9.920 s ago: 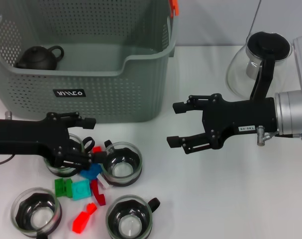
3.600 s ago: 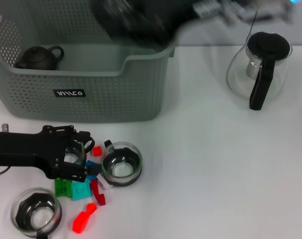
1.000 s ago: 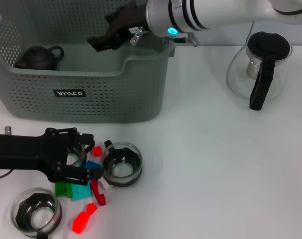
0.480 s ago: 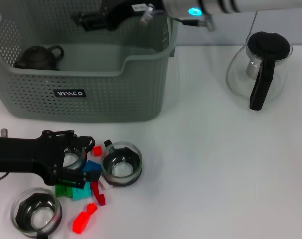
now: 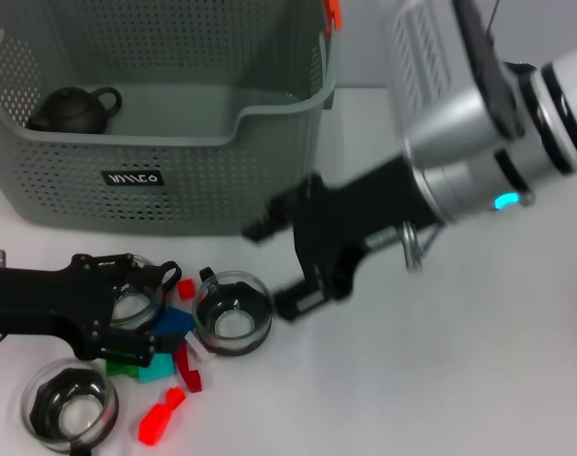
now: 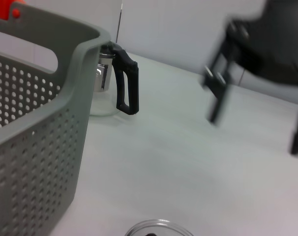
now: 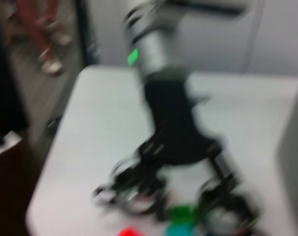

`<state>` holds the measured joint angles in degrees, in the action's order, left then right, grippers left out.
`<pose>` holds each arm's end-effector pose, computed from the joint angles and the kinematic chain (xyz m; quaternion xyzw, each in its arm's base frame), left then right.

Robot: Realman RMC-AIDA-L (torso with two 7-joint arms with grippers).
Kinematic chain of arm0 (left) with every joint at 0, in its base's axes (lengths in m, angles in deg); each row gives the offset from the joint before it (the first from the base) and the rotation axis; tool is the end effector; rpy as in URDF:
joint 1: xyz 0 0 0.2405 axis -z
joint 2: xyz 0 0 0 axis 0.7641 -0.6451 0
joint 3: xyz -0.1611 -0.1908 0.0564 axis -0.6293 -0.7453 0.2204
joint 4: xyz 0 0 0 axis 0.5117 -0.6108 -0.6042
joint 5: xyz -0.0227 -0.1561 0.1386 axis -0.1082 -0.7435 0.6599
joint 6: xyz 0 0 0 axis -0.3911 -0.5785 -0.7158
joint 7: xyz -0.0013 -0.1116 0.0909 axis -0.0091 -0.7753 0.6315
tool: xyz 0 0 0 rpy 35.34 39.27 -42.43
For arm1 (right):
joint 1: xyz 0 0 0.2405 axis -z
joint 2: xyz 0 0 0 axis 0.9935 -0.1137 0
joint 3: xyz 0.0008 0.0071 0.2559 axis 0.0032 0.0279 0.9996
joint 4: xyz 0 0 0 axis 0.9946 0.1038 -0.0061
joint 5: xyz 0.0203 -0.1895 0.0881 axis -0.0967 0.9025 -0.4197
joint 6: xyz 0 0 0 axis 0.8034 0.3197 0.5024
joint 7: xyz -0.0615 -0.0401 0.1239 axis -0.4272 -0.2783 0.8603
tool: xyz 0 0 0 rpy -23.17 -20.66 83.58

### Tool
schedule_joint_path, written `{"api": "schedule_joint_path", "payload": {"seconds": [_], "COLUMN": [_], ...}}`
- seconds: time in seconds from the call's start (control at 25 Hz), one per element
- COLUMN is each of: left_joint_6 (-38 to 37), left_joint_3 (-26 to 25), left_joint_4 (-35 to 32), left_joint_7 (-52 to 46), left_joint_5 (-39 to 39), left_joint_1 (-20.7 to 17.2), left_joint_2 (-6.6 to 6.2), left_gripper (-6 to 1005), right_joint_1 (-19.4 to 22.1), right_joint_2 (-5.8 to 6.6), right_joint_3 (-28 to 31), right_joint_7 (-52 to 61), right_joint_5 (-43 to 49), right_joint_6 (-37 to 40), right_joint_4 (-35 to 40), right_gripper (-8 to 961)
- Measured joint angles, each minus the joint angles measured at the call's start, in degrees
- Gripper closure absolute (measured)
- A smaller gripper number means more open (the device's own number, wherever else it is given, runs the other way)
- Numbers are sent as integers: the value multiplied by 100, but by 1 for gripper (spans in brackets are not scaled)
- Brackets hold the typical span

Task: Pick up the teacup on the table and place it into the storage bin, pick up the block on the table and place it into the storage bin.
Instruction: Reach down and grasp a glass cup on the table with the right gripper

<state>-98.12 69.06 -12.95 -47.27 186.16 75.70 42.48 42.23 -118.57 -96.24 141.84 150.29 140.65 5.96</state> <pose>-0.2911 0.2871 0.0398 -0.9659 -0.1941 -0.1439 0.0929 0.0728 0.3369 -0.0442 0.9983 0.0438 -0.0384 0.0040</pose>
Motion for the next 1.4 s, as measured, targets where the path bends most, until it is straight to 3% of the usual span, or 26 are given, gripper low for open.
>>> {"api": "schedule_joint_path", "payload": {"seconds": [0.24, 0.76, 1.4], "left_joint_6": [-11, 0, 46], "left_joint_3": [1, -52, -55], "left_joint_4": [-34, -37, -10], "left_joint_7": [10, 13, 13], "left_joint_5": [0, -40, -54], "left_joint_1": [-79, -89, -64], "left_joint_2": [-3, 12, 13], "left_gripper": [67, 67, 68], "right_joint_1": [-71, -762, -1193], "right_joint_2": [-26, -94, -157], "right_joint_3": [-646, -2939, -3744], "right_joint_7": [262, 1025, 1211], "right_joint_5": [513, 1187, 900], "right_joint_6": [85, -2091, -2969], "right_joint_4": [-88, -919, -1769], "right_gripper": [188, 201, 227]}}
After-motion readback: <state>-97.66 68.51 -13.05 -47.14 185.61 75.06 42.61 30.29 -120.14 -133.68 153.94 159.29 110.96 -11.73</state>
